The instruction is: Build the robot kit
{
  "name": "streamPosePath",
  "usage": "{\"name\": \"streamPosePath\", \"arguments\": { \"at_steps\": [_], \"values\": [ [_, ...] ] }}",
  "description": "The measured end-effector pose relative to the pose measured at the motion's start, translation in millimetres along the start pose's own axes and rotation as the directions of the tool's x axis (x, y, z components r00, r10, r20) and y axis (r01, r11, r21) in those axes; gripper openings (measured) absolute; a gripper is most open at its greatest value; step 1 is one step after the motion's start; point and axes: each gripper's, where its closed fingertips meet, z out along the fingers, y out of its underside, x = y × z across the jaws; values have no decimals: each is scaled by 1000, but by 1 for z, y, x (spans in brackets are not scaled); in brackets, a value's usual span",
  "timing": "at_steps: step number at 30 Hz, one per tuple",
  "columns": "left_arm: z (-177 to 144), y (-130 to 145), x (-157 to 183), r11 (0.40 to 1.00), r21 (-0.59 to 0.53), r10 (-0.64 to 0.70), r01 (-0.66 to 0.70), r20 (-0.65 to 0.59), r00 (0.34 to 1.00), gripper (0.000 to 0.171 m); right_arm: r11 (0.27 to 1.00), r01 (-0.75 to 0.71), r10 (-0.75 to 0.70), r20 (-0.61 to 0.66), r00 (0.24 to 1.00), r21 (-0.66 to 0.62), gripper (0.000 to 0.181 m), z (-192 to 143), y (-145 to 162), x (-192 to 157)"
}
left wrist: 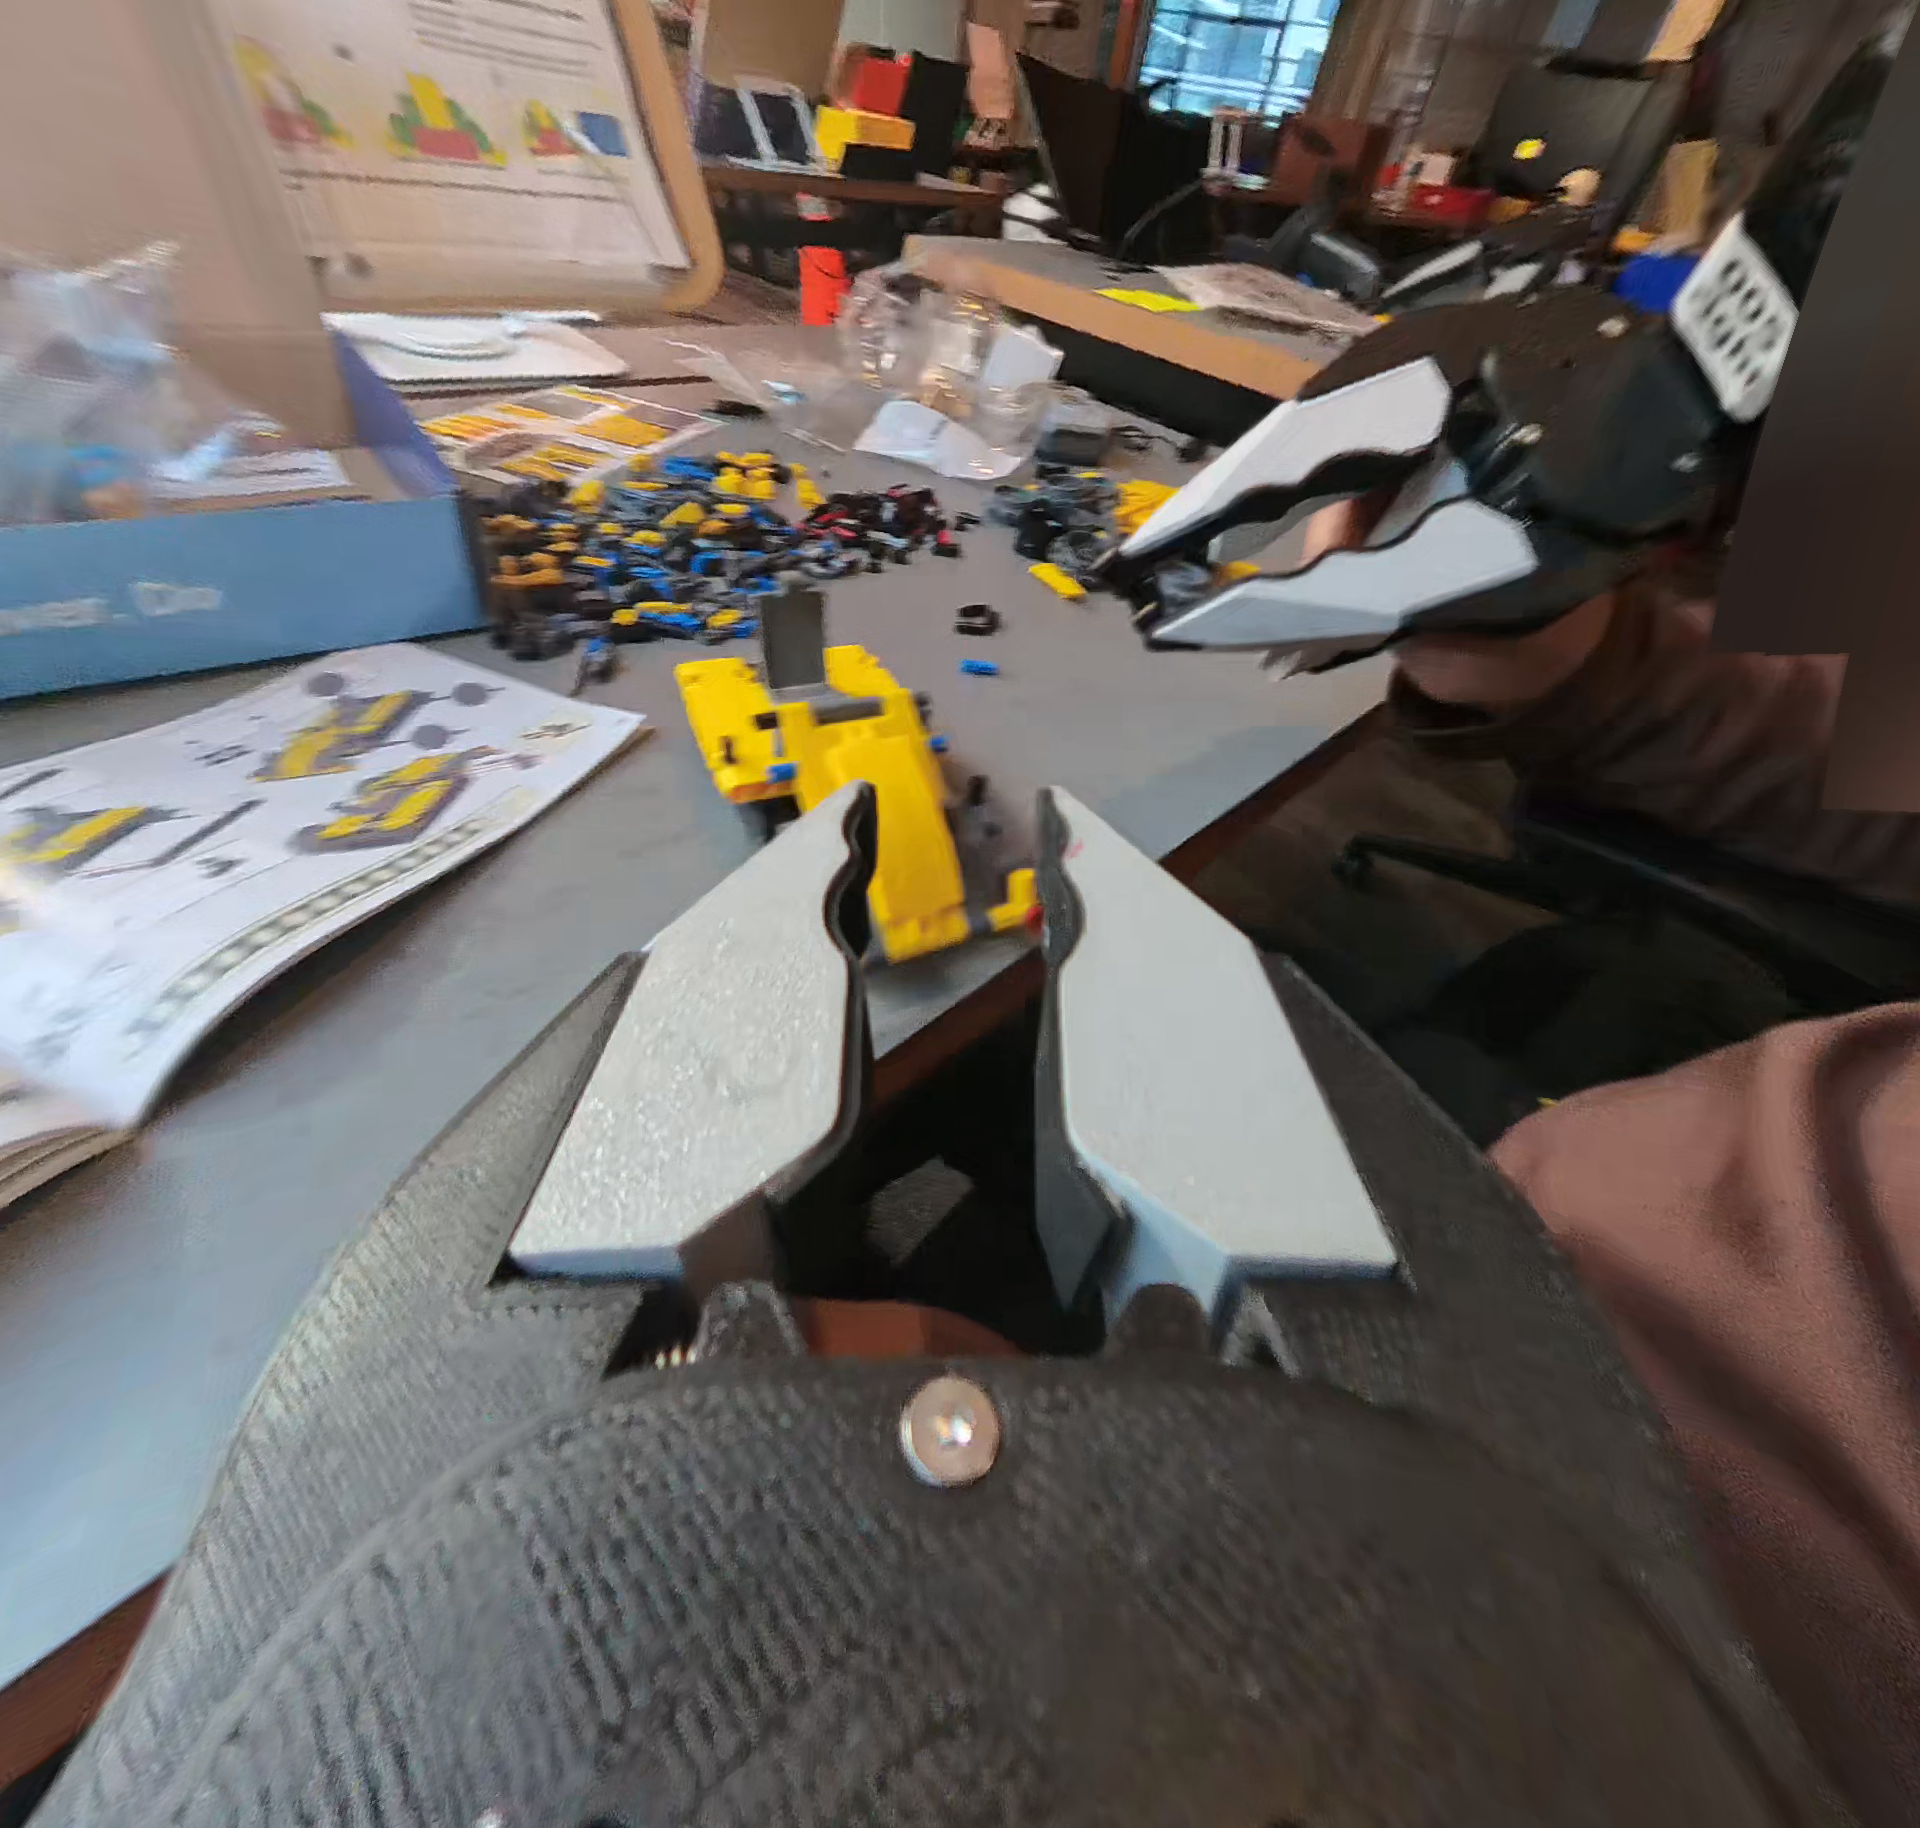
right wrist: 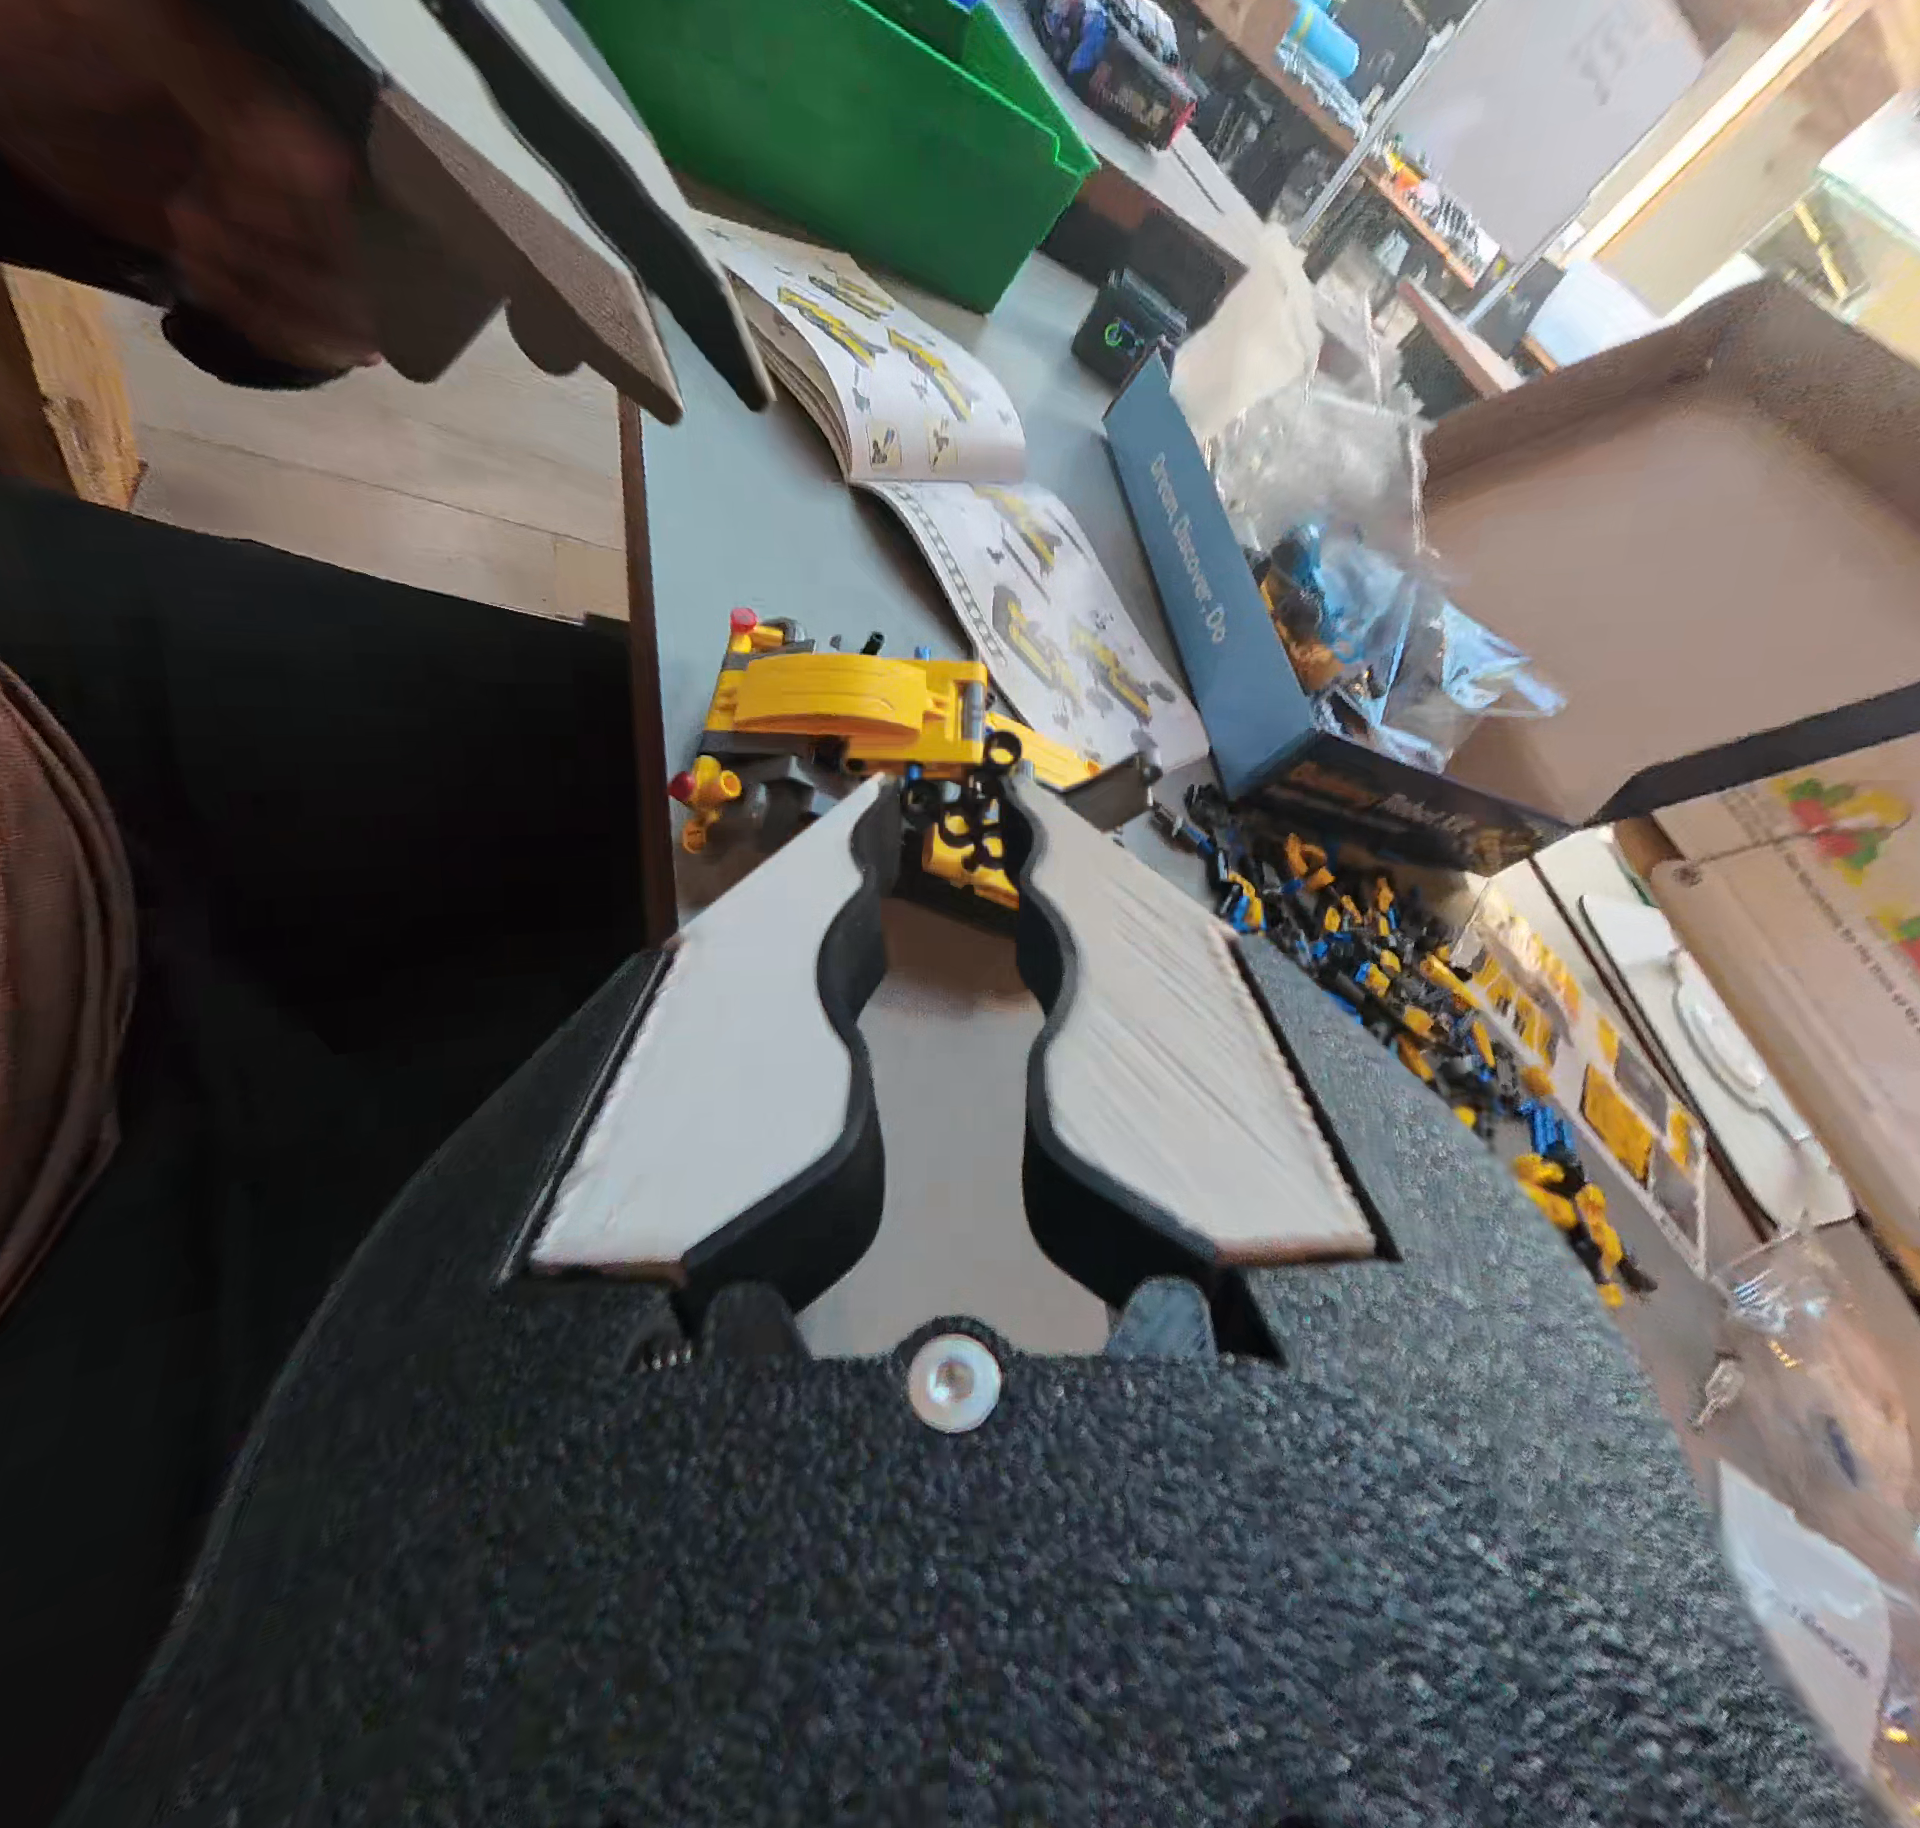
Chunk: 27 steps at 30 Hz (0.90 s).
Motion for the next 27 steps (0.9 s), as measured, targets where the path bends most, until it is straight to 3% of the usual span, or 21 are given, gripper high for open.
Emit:
{"name": "streamPosePath", "arguments": {
  "at_steps": [5,9,14,19,27],
  "values": [
    [38,-18,32,993,-63,-109,102,-121,987,31,998,63,-63,18,998,28,15,6,-12,-15],
    [57,-18,58,956,-163,-281,244,-269,921,39,995,84,-85,12,996,43,15,6,-17,-16],
    [69,-15,53,921,-201,-379,333,-265,887,30,990,125,-124,-13,992,62,15,3,-19,-16],
    [76,-12,55,918,-229,-382,325,-286,879,7,990,127,-125,-40,991,63,15,3,-18,-11],
    [88,-8,30,968,-178,-196,176,-101,975,6,1000,-3,5,-55,998,27,21,15,-3,1]
  ]
}}
